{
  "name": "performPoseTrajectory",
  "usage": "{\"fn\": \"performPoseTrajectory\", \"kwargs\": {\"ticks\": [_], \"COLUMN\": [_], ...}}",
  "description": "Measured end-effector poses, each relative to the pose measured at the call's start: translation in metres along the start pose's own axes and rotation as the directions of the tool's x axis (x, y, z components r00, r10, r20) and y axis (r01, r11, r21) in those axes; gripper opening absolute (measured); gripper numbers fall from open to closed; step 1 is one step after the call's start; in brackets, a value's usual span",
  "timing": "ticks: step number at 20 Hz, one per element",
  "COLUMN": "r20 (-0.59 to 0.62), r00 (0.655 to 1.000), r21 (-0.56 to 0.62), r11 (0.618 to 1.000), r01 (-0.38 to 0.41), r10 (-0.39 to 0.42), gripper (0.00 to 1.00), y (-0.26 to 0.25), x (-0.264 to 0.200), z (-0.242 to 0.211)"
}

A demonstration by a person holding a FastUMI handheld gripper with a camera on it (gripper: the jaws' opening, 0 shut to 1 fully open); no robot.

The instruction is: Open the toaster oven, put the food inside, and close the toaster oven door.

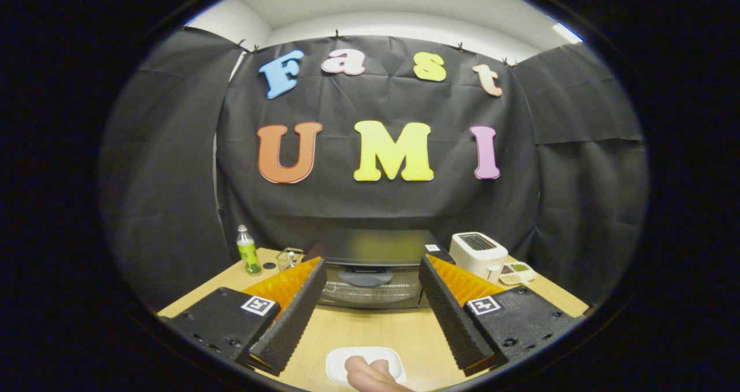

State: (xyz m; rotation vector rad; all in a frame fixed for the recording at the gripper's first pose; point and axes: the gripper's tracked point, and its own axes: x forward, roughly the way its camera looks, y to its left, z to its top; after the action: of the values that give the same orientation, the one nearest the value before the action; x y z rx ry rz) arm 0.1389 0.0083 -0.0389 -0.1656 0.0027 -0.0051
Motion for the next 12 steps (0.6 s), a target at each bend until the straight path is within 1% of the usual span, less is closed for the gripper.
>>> {"fn": "performPoseTrajectory", "kwargs": {"ticks": [1, 3, 4, 6, 8, 10, 12], "r20": [0.010, 0.008, -0.004, 0.028, 0.077, 0.093, 0.093], "r00": [1.000, 1.000, 1.000, 0.999, 0.995, 0.992, 0.995], "r21": [0.012, 0.031, 0.044, 0.070, 0.050, -0.007, -0.048], "r11": [1.000, 0.999, 0.999, 0.997, 0.997, 0.997, 0.998], "r01": [0.000, 0.028, 0.029, 0.020, 0.057, 0.080, 0.049], "r10": [-0.001, -0.028, -0.028, -0.022, -0.060, -0.079, -0.045], "gripper": [1.00, 1.00, 1.00, 1.00, 1.00, 1.00, 1.00], "y": [-0.005, -0.015, -0.014, -0.013, -0.023, -0.020, -0.001], "x": [-0.006, -0.017, -0.023, -0.035, -0.052, -0.065, -0.076], "z": [0.011, 0.033, 0.041, 0.071, 0.097, 0.109, 0.109]}}
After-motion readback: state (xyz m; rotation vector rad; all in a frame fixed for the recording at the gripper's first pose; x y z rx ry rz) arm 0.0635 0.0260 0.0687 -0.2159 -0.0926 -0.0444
